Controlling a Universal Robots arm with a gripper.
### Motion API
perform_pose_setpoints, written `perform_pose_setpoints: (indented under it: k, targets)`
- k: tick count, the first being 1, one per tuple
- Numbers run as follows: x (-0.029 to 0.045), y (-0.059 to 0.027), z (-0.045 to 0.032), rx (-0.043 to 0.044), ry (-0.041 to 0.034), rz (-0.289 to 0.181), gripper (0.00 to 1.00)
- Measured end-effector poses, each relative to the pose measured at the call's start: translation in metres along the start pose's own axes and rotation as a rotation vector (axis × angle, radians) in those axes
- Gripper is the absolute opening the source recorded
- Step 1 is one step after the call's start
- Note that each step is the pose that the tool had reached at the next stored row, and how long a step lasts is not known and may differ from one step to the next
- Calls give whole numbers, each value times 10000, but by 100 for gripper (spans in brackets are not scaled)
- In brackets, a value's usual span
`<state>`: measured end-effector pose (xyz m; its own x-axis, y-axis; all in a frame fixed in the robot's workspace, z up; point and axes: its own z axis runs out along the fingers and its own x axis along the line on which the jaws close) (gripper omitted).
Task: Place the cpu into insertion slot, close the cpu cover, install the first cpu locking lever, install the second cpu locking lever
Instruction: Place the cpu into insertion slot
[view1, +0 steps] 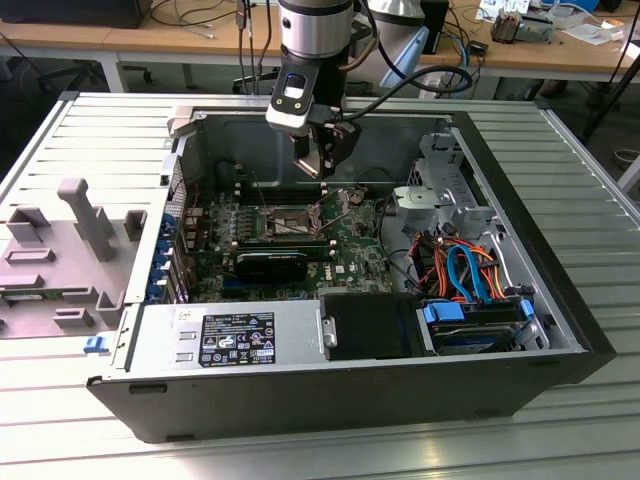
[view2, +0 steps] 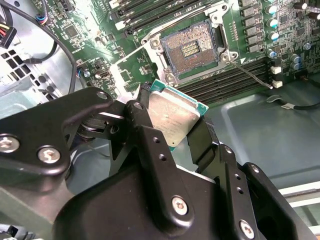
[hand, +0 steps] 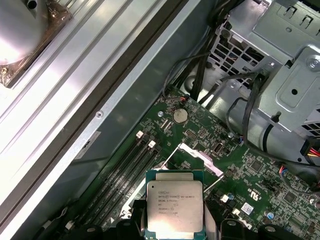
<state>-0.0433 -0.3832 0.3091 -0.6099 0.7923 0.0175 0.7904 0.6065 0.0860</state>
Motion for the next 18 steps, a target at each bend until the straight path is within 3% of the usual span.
perform_pose_setpoints:
  k: [18]
  targets:
    - [0,-1,9,-5,-26,293,55]
